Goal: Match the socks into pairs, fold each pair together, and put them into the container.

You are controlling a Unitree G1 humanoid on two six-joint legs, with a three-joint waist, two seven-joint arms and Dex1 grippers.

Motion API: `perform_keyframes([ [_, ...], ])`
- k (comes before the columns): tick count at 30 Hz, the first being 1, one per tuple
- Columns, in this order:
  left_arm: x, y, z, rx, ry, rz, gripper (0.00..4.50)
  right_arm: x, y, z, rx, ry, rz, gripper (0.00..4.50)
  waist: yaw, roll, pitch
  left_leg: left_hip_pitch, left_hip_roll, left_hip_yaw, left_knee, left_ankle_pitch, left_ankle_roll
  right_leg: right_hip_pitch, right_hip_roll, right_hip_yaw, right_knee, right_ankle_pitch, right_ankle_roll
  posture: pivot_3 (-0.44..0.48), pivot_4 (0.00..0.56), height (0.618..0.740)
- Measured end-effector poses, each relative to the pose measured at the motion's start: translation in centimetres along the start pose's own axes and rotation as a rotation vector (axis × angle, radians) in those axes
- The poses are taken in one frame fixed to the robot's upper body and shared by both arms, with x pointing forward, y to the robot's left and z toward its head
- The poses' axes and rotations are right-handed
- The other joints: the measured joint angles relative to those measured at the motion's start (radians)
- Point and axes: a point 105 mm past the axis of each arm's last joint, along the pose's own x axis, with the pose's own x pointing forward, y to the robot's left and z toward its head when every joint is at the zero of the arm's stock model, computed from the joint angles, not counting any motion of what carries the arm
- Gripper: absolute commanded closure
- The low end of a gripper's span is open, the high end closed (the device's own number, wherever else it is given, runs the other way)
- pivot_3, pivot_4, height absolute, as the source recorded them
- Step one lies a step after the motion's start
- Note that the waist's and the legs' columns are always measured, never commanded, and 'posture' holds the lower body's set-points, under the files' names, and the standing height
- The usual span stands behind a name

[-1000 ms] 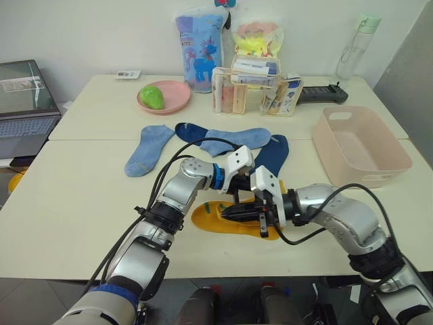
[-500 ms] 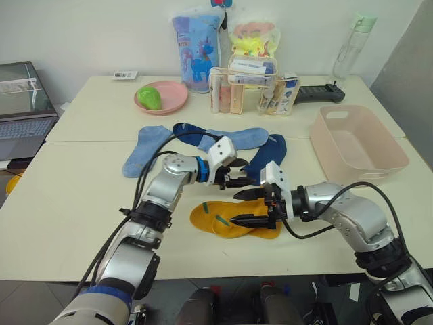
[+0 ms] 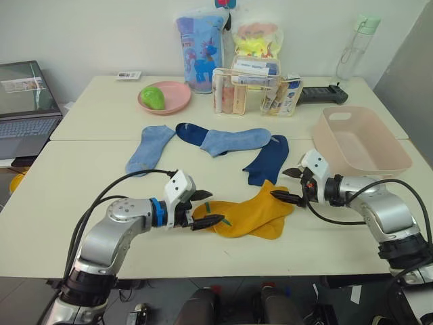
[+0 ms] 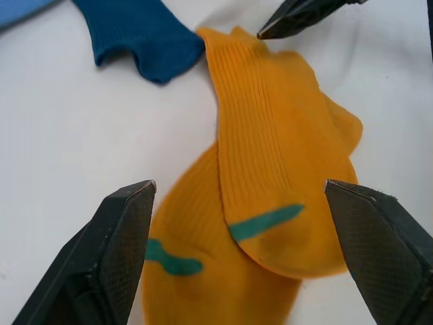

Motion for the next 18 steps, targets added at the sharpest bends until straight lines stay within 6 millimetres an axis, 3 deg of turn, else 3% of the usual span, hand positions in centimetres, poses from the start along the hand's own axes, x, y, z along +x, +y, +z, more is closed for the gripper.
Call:
perform_keyframes([
  [9, -1.1, -1.9, -2.9, -0.117, 0.088, 0.002, 0.36, 0.6, -0.6, -0.6, 0.059, 0.017, 0.005, 0.05, 0.0, 0.001, 0.0, 0.0, 0.0, 0.0, -0.001, 0.0, 0.0, 0.0, 0.0, 0.0, 0.0, 0.0, 0.0, 0.0, 0.15, 0.74],
  [18, -0.6, -2.1, -3.0, -0.183, 0.061, 0.004, 0.36, 1.0, -0.3, -1.0, 0.09, 0.028, 0.028, 0.05, 0.0, 0.001, 0.0, 0.0, 0.0, 0.0, -0.001, 0.0, 0.0, 0.0, 0.0, 0.0, 0.0, 0.0, 0.0, 0.0, 0.15, 0.74],
])
